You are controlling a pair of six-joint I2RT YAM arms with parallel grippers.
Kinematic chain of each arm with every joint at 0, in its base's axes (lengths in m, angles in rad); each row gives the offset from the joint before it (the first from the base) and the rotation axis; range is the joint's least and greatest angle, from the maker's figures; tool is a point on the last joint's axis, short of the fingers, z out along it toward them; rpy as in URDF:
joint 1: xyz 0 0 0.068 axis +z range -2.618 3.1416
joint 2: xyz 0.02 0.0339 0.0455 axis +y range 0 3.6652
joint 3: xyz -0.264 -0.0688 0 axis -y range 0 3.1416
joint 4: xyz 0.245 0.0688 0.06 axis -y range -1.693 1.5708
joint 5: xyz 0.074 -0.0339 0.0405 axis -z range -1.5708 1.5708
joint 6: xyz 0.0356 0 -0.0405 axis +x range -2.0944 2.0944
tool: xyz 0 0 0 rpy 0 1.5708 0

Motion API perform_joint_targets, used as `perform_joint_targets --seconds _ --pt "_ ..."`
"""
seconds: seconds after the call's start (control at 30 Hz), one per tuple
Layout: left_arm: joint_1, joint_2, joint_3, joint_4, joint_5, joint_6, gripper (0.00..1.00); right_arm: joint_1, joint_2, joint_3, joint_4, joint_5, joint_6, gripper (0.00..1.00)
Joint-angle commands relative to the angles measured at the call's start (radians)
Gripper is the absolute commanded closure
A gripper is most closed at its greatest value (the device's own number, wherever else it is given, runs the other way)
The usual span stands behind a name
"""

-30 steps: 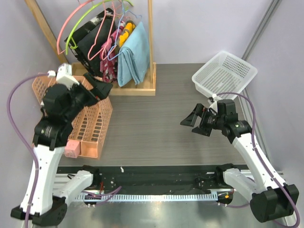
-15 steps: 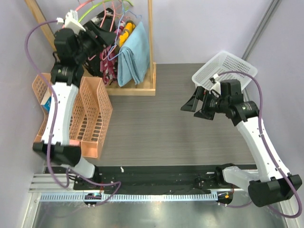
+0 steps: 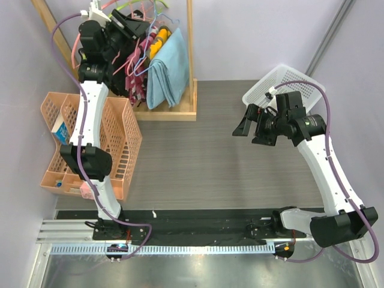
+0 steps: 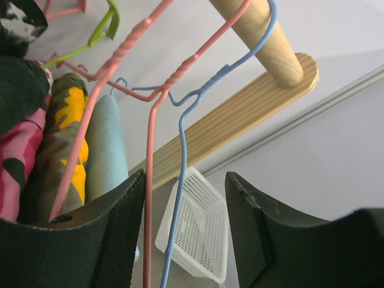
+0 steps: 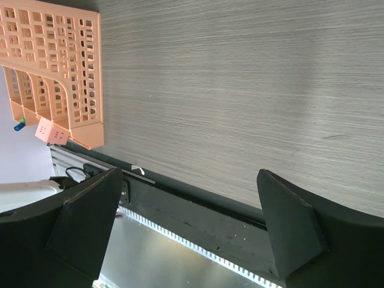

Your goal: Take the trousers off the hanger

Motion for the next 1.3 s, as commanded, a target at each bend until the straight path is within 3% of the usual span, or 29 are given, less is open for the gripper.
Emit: perform_joint_targets --seconds 0.0,0.17,0.47,0.77,0.93,1.13,1.27 --pt "0.001 -0.100 -0.014 0.102 -0.091 0.088 0.44 0.000 0.002 0.043 -0.014 0.044 -0.024 0.00" --pt "-0.030 -0.156 -0.009 0.016 -0.270 0.232 0.43 0.002 0.017 0.035 -0.005 0.041 -0.018 0.00" --pt "-0.088 -0.082 0.117 -0.041 -0.255 0.310 0.49 0.002 0.031 0.045 0.000 0.033 -0.015 0.00" --pt "-0.144 0.004 0.212 -0.085 -0.317 0.289 0.53 0.000 0.017 0.043 -0.011 0.047 -0.017 0.00" --pt "-0.159 0.012 0.235 -0.166 -0.449 0.280 0.48 -0.003 0.003 0.048 -0.020 0.061 -0.018 0.00" --pt "-0.160 0.022 0.236 -0.209 -0.430 0.261 0.47 -0.006 -0.003 0.038 -0.023 0.064 -0.015 0.00" --pt "-0.160 0.021 0.229 -0.212 -0.418 0.255 0.53 -0.008 -0.004 0.038 -0.020 0.064 -0.012 0.01"
